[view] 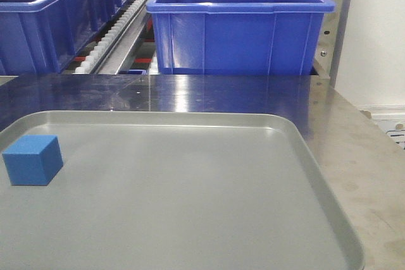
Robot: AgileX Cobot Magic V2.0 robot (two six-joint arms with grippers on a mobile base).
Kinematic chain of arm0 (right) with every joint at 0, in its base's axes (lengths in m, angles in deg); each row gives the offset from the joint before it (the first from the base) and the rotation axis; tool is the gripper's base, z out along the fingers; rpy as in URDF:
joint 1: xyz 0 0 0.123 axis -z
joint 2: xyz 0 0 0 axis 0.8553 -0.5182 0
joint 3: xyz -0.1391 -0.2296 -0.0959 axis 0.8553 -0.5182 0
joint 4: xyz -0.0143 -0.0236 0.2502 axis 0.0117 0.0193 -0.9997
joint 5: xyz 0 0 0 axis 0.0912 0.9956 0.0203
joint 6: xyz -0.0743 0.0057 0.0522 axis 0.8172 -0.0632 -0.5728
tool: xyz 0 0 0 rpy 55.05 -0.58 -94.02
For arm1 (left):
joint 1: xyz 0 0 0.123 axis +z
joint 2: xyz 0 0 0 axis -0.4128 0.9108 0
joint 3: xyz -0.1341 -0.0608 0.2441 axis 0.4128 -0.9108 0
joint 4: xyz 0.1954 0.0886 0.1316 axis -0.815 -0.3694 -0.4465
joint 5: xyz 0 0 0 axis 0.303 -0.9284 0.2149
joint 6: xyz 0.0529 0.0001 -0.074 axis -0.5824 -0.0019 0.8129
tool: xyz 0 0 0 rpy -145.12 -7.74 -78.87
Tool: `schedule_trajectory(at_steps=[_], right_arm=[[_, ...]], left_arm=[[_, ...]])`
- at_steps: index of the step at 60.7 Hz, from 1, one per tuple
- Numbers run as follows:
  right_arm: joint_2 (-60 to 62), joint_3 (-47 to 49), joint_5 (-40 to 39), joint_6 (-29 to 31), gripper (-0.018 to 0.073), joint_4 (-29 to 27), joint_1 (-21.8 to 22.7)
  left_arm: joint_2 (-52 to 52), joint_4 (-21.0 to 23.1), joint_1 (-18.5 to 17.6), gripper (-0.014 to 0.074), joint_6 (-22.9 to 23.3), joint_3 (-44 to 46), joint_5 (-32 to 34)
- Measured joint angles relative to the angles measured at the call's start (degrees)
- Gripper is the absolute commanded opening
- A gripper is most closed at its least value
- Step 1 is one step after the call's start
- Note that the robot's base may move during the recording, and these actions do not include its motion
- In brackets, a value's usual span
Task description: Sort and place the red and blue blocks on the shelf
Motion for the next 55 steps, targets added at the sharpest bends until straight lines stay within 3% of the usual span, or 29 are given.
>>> schedule_trajectory(at_steps=[55], right_arm=[[0.68, -1.16, -1.37, 0.00, 0.0049, 0.21, 0.23]], left_arm=[[0.00, 0.00, 0.00, 0.0135, 0.00, 0.00, 0.00]])
